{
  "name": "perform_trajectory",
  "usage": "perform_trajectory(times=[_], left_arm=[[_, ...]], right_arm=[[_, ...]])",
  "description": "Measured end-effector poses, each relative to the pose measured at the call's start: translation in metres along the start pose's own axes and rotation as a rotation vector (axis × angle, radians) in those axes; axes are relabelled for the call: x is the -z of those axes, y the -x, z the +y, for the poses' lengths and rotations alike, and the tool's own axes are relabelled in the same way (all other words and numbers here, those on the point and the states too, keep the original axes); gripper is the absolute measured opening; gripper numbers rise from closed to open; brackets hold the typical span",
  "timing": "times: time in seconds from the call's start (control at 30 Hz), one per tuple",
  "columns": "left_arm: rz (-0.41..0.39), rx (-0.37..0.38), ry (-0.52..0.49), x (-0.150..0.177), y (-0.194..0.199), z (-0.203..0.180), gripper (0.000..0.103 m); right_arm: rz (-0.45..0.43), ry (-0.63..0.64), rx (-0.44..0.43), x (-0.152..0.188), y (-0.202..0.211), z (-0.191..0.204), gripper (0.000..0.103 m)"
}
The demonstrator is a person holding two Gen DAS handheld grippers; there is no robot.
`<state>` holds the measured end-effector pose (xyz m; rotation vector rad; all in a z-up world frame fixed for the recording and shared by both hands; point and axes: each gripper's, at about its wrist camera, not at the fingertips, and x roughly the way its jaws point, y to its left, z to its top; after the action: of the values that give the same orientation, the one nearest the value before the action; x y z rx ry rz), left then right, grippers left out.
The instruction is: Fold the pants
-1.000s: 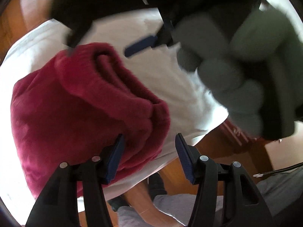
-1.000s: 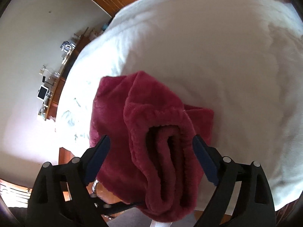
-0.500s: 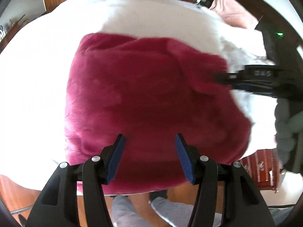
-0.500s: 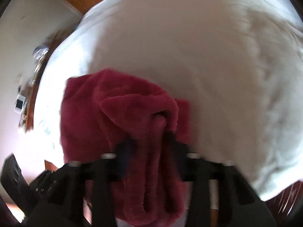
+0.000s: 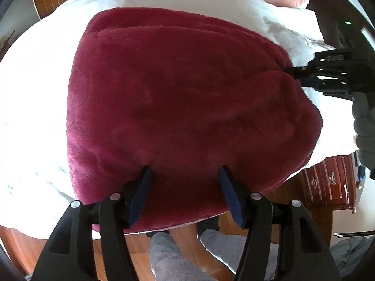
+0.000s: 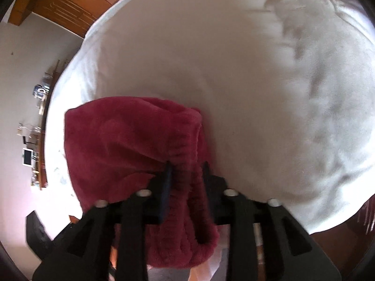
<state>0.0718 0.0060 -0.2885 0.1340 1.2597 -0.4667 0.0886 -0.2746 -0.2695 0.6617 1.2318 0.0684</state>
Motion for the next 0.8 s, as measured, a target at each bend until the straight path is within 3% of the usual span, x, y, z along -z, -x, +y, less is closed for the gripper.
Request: perform_trajectory(times=[0.03,0.07,0.23,0.3,0.33,0.37,0.4,0.53,0.67,0.8], left_arm=[[-0.001,0.001,0.003,-0.001,0.000,0.001,0.060],[-0.003,0.005,0.007,-0.003,0.000,0.001,0.060],[-0.014,0.013,0.012,-0.011,0.010,0.002,0.060],[-0.018,0.012,0.008,-0.010,0.010,-0.005,0.060],[-0.019,0.013,0.007,-0.012,0.012,-0.004,0.060],[-0.018,0.010,0.004,-0.012,0.013,-0.004,0.060],[-0.016,0.007,0.003,-0.011,0.011,-0.004,0.060],[-0.007,-0.011,0.029,-0.004,0.007,0.001,0.060],[0.009,-0.012,0.057,0.005,-0.002,0.007,0.060],[0.034,-0.047,0.023,0.007,-0.011,0.000,0.060]], right_arm=[[-0.007,-0.001,-0.021,0.004,0.007,0.000,0.059],[-0.007,0.003,-0.039,0.008,0.011,0.000,0.062],[0.063,0.051,-0.081,0.030,0.013,0.010,0.064],[0.086,0.086,-0.030,0.035,0.007,0.014,0.064],[0.098,0.105,0.011,0.038,0.002,0.019,0.057],[0.116,0.116,0.027,0.042,-0.002,0.018,0.031],[0.130,0.115,0.038,0.044,-0.004,0.018,0.027],[0.147,0.142,0.035,0.054,0.001,0.012,0.024],[0.196,0.155,0.079,0.061,-0.033,0.008,0.024],[0.167,0.174,0.091,0.057,-0.043,0.010,0.025]])
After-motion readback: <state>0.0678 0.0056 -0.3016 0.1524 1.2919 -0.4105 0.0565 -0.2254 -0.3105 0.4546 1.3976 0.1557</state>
